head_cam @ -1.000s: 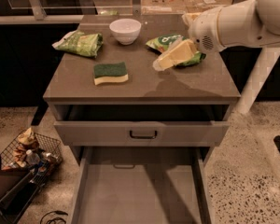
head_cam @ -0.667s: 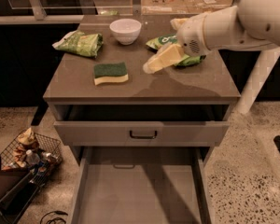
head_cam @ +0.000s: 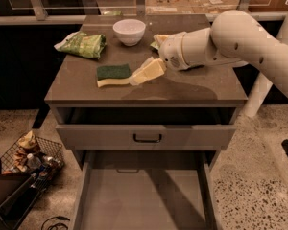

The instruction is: Place sponge into middle drawer

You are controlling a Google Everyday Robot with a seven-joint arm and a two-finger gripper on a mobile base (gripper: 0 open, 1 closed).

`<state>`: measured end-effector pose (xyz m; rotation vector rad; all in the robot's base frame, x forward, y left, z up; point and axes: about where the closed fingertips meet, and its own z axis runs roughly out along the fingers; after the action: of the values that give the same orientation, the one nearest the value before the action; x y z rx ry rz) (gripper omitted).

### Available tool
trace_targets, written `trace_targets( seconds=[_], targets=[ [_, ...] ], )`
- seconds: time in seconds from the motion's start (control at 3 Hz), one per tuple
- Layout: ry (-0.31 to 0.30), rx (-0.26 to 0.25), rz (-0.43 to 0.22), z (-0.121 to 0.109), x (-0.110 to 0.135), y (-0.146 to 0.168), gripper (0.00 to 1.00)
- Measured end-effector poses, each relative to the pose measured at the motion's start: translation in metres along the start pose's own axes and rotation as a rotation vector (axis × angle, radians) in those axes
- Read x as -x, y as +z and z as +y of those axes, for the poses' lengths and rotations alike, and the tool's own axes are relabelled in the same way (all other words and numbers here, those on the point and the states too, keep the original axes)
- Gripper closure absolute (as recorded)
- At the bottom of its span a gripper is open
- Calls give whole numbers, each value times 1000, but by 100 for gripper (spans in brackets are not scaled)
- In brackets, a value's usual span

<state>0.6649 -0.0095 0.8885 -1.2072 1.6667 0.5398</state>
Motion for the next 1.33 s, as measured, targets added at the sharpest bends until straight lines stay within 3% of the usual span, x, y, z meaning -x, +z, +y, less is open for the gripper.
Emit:
trace_targets(
  seconds=[1.33],
  targets=[
    [42, 141, -36, 28, -14, 87, 0]
  ],
)
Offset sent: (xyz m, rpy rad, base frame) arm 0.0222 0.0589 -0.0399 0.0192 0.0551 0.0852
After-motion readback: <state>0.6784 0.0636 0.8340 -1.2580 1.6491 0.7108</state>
